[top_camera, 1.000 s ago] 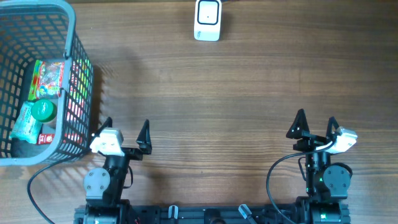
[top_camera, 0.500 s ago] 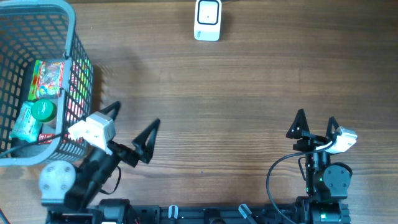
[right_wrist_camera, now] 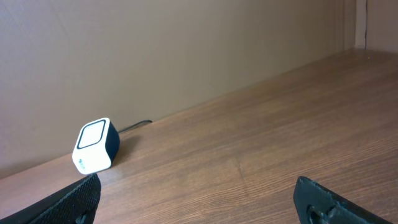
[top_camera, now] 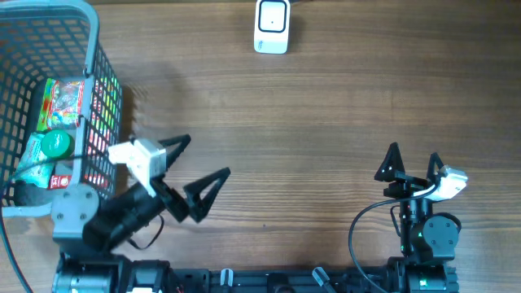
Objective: Scan the item barcode
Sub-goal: 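Move the left gripper over the basket toward the green-lidded jar, then grasp the green-lidded jar by its lid with the left gripper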
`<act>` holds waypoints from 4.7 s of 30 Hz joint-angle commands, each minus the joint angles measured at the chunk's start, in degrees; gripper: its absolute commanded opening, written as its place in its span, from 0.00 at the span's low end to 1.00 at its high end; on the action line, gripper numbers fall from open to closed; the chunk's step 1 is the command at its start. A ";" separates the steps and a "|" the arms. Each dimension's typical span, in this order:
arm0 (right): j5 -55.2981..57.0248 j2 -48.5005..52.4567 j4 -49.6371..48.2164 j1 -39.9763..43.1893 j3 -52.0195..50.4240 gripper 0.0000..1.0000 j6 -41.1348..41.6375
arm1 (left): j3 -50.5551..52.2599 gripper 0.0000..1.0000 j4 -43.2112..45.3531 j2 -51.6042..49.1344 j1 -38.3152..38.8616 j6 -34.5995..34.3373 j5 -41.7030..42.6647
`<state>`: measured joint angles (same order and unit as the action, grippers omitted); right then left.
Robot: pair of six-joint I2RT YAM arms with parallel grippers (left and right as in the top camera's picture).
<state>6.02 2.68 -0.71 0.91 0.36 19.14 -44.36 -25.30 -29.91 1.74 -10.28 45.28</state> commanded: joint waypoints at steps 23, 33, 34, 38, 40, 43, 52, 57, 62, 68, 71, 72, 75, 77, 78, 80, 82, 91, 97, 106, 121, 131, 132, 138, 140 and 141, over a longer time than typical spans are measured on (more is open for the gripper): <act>-0.70 0.13 -0.17 -0.31 -0.07 1.00 -1.05 | -43.93 1.00 -18.05 -34.93 -0.52 -0.22 -42.77; -0.70 0.13 -0.17 -0.31 -0.07 1.00 -1.03 | -47.50 1.00 -19.15 -35.17 -11.08 0.37 -46.45; -0.70 0.13 -0.17 -0.31 -0.07 1.00 -1.05 | -48.04 1.00 -19.19 -35.41 -13.03 0.37 -46.45; -0.70 0.13 -0.17 -0.31 -0.07 1.00 -1.03 | -48.68 1.00 -19.74 -36.70 -21.51 -4.04 -46.07; -0.70 0.13 -0.17 -0.31 -0.07 1.00 -1.05 | -48.68 1.00 -20.48 -38.10 -26.84 -6.99 -45.16; -0.70 0.13 -0.15 -0.31 -0.07 1.00 -1.05 | -48.65 1.00 -27.23 -42.16 -32.70 -11.58 -44.96; -0.70 0.13 -0.17 -0.31 -0.07 0.99 -1.05 | -48.63 1.00 -37.05 -53.70 -33.90 -15.37 -44.76; -0.70 0.13 -0.17 -0.31 -0.07 1.00 -1.03 | -48.63 1.00 -40.00 -56.17 -33.90 -15.69 -44.85; -0.70 0.13 -0.17 -0.31 -0.07 1.00 -1.05 | -48.37 1.00 -42.58 -57.24 -33.94 -15.72 -45.62; -0.70 0.13 -0.15 -0.31 -0.07 1.00 -1.05 | -43.65 1.00 -42.69 -57.27 -34.16 -15.69 -45.81; -0.70 0.13 -0.15 -0.31 -0.07 1.00 -1.05 | -41.44 1.00 -42.69 -57.27 -34.16 -15.69 -45.83; -0.70 0.13 -0.17 -0.31 -0.07 1.00 -1.07 | -40.94 1.00 -42.64 -57.27 -34.16 -15.72 -45.83; -0.70 0.13 -0.15 -0.31 -0.07 1.00 -1.07 | -40.02 1.00 -42.27 -57.27 -34.16 -15.72 -46.93; -0.70 0.13 -0.15 -0.31 -0.07 1.00 -1.05 | -39.08 1.00 -42.03 -57.27 -34.25 -16.15 -48.65; -0.70 0.13 -0.15 -0.31 -0.07 1.00 -1.05 | -38.58 1.00 -41.79 -57.27 -34.56 -16.17 -48.65; -0.70 0.13 -0.17 -0.31 -0.07 1.00 -1.05 | -37.24 1.00 -41.07 -57.27 -35.56 -17.51 -48.59; -0.70 0.13 -0.17 -0.31 -0.07 1.00 -1.07 | -35.78 1.00 -39.63 -57.33 -37.11 -18.53 -48.59; -0.70 0.13 -0.17 -0.31 -0.07 1.00 -1.05 | -34.34 1.00 -31.04 -62.51 -39.06 -18.47 -46.99; -0.70 0.13 -0.17 -0.31 -0.07 1.00 -1.05 | -34.34 1.00 -29.27 -70.75 -38.75 -18.51 -46.84; -0.70 0.13 -0.17 -0.31 -0.07 1.00 -1.05 | -34.34 1.00 -24.68 -77.48 -38.75 -18.71 -46.84; -0.70 0.13 -0.15 -0.31 -0.07 1.00 -1.05 | -34.40 0.59 -25.94 -78.51 -38.75 -18.67 -46.82; -0.70 0.13 -0.17 -0.31 -0.07 1.00 -1.09 | -36.28 0.58 -29.00 -72.59 -38.75 -18.67 -46.40; -0.70 0.13 -0.15 -0.31 -0.07 1.00 -1.05 | -36.74 0.58 -29.42 -71.47 -38.75 -18.67 -46.38; -0.70 0.13 -0.17 -0.31 -0.07 1.00 -1.05 | -37.09 0.58 -29.62 -64.57 -38.75 -18.69 -45.97; -0.70 0.13 -0.17 -0.31 -0.07 0.99 -1.05 | -37.11 0.58 -29.59 -62.03 -38.75 -18.71 -44.89; -0.70 0.13 -0.17 -0.31 -0.07 1.00 -1.05 | -37.11 0.58 -29.53 -59.98 -38.75 -18.71 -43.50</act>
<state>6.02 2.70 -0.71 0.89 0.36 19.14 -79.59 -55.07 -95.29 -37.12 -28.84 -1.13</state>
